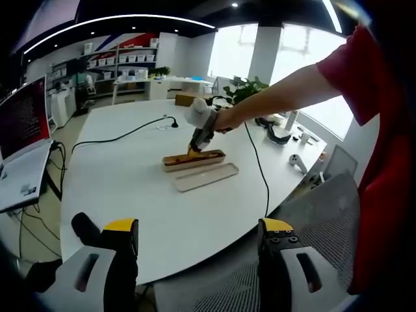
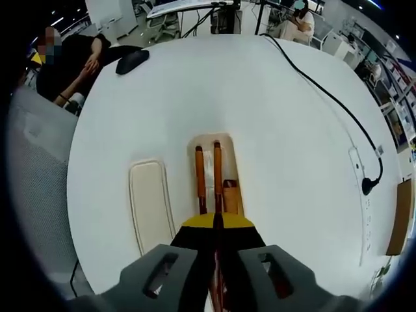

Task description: Arrange the utensils inside the cutlery case until each visible utensil rests in its matching compartment.

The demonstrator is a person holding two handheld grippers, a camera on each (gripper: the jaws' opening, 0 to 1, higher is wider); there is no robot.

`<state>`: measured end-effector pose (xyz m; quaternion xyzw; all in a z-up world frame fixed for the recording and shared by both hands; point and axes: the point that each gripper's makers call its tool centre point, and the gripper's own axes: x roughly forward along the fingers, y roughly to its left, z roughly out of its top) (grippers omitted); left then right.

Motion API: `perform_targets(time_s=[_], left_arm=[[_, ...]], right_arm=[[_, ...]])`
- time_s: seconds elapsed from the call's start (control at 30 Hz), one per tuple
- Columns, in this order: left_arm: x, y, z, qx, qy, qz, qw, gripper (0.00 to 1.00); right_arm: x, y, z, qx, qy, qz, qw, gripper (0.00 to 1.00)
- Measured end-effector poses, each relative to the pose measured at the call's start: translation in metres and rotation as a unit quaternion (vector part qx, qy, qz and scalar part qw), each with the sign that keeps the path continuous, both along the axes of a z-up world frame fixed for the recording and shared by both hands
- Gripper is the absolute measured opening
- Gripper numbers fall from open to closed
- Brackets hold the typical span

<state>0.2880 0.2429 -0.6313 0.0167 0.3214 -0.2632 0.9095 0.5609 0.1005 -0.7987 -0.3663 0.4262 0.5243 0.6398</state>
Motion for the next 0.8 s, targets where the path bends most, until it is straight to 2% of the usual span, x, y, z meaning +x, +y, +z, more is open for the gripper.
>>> perform_targets(time_s=[0.23,0.37,0.7,0.8], left_arm=[[0.001,-0.001,0.001,0.000,-0.003,-0.002,1.0000,0.77],[0.000,-0.002,0.001,0.000,-0.004,-0.005,1.0000,0.76],[0.000,-0.004,0.003,0.000,-0.008,-0.012,0.9999,0.76],[0.000,-0.006,0.004,0.000,-0.009,-0.016,0.9998,0.76]], right_arm=[[0.003,-0.006,0.006,0.002,-0.005,-0.009,0.9999,0.00],[-0.004,-0.019,0.003,-0.013,-0.003,-0.004,0.9999,0.00],[-0.015,-0.041,0.010,-0.014,0.006,-0.023,0.9996,0.00],[-0.018,-0.056,0.011,-0.018,0.007,-0.030,0.9993,0.00]])
